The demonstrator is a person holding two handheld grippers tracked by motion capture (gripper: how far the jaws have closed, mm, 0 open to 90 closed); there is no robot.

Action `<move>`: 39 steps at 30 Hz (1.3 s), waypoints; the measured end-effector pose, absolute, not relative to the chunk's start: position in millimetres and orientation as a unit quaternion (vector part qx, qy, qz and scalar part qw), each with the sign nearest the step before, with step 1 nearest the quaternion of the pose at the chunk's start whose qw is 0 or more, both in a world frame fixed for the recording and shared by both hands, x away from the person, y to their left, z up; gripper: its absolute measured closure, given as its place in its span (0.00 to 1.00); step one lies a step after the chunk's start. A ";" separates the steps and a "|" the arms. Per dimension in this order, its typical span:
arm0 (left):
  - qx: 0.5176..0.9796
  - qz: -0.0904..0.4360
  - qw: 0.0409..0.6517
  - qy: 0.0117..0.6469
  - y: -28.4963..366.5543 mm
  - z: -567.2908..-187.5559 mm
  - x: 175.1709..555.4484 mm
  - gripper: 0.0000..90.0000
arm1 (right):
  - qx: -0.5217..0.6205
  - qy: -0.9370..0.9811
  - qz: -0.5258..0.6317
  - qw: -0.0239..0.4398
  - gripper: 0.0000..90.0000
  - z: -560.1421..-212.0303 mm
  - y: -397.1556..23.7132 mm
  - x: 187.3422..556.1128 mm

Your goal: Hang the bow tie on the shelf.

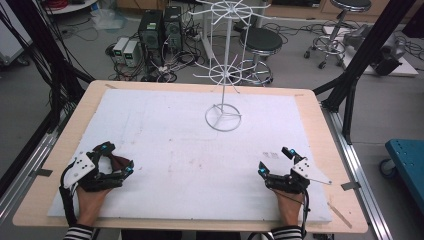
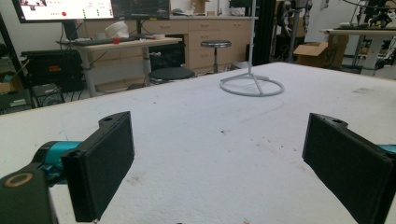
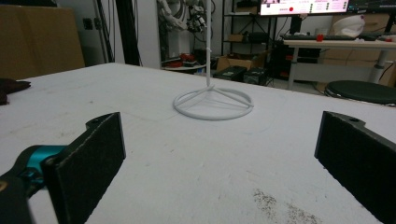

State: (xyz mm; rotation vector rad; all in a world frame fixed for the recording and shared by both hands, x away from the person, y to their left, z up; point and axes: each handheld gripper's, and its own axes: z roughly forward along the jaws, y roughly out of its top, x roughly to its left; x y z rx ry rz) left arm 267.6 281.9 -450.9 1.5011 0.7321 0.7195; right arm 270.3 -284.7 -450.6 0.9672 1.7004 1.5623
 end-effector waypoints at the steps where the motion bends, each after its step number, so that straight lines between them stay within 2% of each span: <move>1: 0.651 0.312 0.615 0.318 282.1 -450.9 267.7 0.11 | 0.368 0.645 0.593 0.312 0.01 -450.7 -284.5 270.1; 21: 0.654 0.305 0.620 0.308 289.0 -439.1 261.5 0.09 | 0.370 0.644 0.592 0.313 0.01 -450.7 -284.7 270.1; 30: 0.687 0.297 0.595 0.293 305.3 -411.1 263.2 0.07 | 0.369 0.642 0.594 0.314 0.01 -450.7 -285.3 270.7; 39: 0.731 0.264 0.562 0.284 327.2 -380.9 276.8 0.06 | 0.368 0.643 0.594 0.315 0.01 -450.8 -285.1 270.8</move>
